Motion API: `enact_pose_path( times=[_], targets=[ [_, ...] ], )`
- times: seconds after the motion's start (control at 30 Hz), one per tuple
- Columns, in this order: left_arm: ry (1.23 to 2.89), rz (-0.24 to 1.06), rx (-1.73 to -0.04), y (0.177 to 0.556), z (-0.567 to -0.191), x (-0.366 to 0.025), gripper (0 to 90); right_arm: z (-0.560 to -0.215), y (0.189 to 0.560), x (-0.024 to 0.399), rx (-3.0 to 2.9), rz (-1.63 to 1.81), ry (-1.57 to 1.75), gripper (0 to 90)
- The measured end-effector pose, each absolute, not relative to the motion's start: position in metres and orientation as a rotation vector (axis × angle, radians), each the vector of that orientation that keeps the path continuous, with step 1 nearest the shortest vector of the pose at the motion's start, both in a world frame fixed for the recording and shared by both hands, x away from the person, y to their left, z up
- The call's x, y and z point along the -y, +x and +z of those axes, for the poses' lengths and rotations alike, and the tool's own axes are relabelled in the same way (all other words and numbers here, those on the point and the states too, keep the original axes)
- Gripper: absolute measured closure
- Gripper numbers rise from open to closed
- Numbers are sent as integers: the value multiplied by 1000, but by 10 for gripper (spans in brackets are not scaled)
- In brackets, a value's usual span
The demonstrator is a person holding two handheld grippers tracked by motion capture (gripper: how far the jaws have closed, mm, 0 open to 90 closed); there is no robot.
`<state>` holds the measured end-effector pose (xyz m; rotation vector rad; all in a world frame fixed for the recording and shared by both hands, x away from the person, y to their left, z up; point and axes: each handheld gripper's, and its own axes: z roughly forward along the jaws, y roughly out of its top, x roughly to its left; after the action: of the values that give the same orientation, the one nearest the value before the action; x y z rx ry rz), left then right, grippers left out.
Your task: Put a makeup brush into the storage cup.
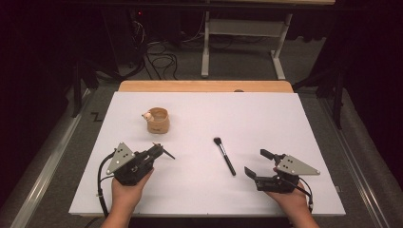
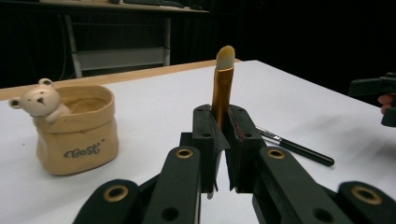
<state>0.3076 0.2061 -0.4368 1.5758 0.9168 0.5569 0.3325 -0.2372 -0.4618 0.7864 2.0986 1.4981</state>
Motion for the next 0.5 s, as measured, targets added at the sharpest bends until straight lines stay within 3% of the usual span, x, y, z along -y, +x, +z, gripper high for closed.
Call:
enact_pose_path(
  times=[0.3,0.5],
  targets=[
    [1572,593,-945,308,-434,-216,833,-461,332,241,-2065,1512,813,5],
    [1554,602,-968,308,-432,-223,833,-460,332,241,-2061,1510,820,2]
  ],
)
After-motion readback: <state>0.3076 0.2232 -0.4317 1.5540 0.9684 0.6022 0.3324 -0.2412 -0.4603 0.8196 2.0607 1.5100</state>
